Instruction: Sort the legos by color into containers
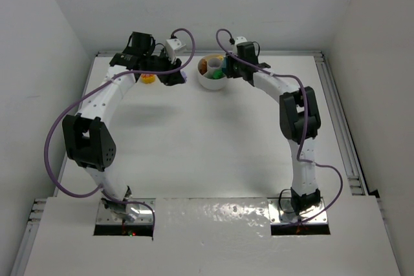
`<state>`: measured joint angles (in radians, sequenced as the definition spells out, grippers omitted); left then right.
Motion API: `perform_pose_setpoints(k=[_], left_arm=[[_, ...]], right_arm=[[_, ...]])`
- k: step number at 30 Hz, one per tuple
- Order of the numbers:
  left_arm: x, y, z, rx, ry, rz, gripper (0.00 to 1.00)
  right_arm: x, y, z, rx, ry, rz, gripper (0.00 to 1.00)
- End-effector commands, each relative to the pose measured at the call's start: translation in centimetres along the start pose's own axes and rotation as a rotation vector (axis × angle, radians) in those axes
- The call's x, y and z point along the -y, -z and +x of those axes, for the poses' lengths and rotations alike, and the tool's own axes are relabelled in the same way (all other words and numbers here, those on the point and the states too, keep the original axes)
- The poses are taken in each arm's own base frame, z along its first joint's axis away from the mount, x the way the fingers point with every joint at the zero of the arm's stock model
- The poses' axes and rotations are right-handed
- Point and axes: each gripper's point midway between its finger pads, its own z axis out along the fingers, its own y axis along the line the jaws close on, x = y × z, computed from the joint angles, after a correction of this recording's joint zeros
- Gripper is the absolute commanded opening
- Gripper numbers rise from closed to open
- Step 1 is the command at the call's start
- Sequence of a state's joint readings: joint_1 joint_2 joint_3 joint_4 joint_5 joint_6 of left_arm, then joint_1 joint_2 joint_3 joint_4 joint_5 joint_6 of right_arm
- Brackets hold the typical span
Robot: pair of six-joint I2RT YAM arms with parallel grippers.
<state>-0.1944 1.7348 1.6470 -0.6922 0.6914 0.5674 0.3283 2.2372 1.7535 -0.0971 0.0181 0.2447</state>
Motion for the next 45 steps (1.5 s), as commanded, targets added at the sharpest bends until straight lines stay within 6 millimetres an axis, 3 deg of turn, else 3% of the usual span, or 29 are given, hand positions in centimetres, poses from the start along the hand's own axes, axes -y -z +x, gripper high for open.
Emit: perform_pose_setpoints(k=[1,7,19,37,45], left_arm=[[-0.2,1.2,-1.7,0.050,-0.035,-0.019,0.00],[-0.2,1.1,-1.8,0.052,-0.036,-0.015,0.00],[-0.3,1.3,-1.9,0.052,-0.043,-0.022,0.00],[-0.2,1.4,-2.0,0.053,-0.046,-0.020,0.00],[-0.1,1.4,-1.8,0.049,-0.044,-0.015,0.00]], right_arm=[[-1.5,3.2,-3.7,0.081,-0.004,-0.030,0.00],[-1.5,3.8,-3.7,0.050,-0.032,-0.017,0.00],[-2.9,4.5,-5.2,0.020,-0.284,-0.033,0.00],[-6.2,4.9,-2.2,-0.105,-0.507,-0.155,0.11],[-6.3,4.3,-1.6,-0.109,-0.545,-0.160,0.15]])
